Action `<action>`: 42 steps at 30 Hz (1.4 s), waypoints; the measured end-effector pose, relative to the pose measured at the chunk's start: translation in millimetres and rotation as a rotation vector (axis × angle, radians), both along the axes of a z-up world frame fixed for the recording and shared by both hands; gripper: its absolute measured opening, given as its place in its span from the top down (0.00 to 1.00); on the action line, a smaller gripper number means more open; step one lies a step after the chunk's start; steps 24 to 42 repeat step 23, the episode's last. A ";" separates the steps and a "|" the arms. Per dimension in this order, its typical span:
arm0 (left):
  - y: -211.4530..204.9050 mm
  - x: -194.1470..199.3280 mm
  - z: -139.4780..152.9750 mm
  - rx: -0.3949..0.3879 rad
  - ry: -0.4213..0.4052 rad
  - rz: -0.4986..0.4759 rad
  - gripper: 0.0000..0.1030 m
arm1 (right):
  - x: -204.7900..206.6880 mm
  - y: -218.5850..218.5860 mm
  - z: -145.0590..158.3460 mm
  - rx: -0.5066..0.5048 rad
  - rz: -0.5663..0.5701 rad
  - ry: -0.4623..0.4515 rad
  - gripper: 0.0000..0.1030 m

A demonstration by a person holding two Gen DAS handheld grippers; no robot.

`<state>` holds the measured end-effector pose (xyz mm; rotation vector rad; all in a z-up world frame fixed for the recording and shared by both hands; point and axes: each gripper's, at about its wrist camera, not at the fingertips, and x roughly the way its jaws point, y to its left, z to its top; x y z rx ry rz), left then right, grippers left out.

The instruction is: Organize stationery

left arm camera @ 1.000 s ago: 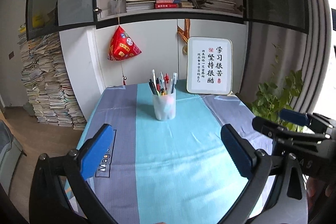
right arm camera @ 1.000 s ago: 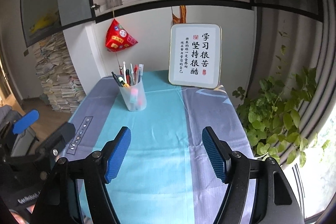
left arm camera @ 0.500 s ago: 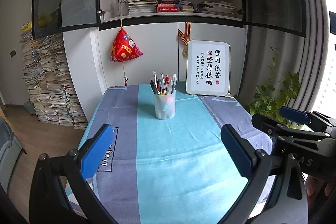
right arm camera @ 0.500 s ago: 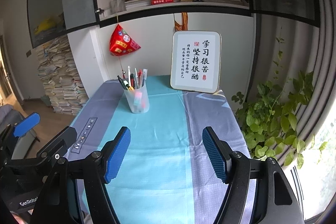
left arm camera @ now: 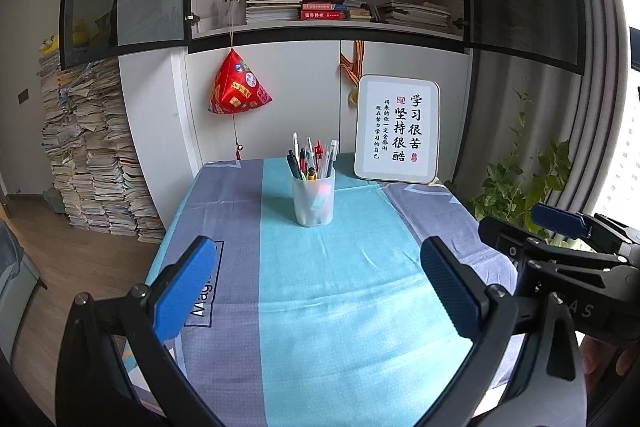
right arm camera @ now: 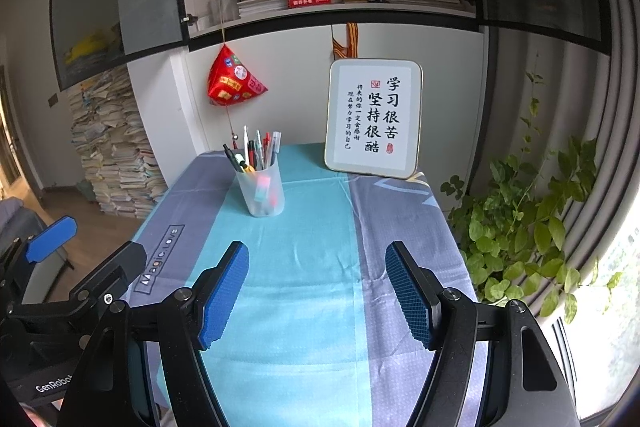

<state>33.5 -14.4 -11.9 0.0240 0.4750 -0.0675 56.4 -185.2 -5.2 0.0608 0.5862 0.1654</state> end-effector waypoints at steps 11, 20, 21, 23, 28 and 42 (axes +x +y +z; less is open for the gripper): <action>0.5 1.6 -0.4 -0.006 0.007 0.003 0.01 | 0.2 -0.7 1.1 -0.003 0.001 0.001 0.30; 1.1 -0.7 1.1 -0.005 0.002 0.004 0.01 | 0.1 -0.7 2.0 -0.003 0.000 -0.001 0.30; 1.0 -1.1 1.2 -0.005 0.002 0.004 0.01 | 0.4 -1.8 2.3 -0.002 -0.001 -0.001 0.30; 1.0 -1.6 1.4 -0.004 0.001 0.004 0.01 | 0.4 -2.8 2.5 -0.002 -0.001 -0.002 0.30; 1.0 -1.6 1.4 -0.004 0.001 0.004 0.01 | 0.4 -2.8 2.5 -0.002 -0.001 -0.002 0.30; 1.0 -1.6 1.4 -0.004 0.001 0.004 0.01 | 0.4 -2.8 2.5 -0.002 -0.001 -0.002 0.30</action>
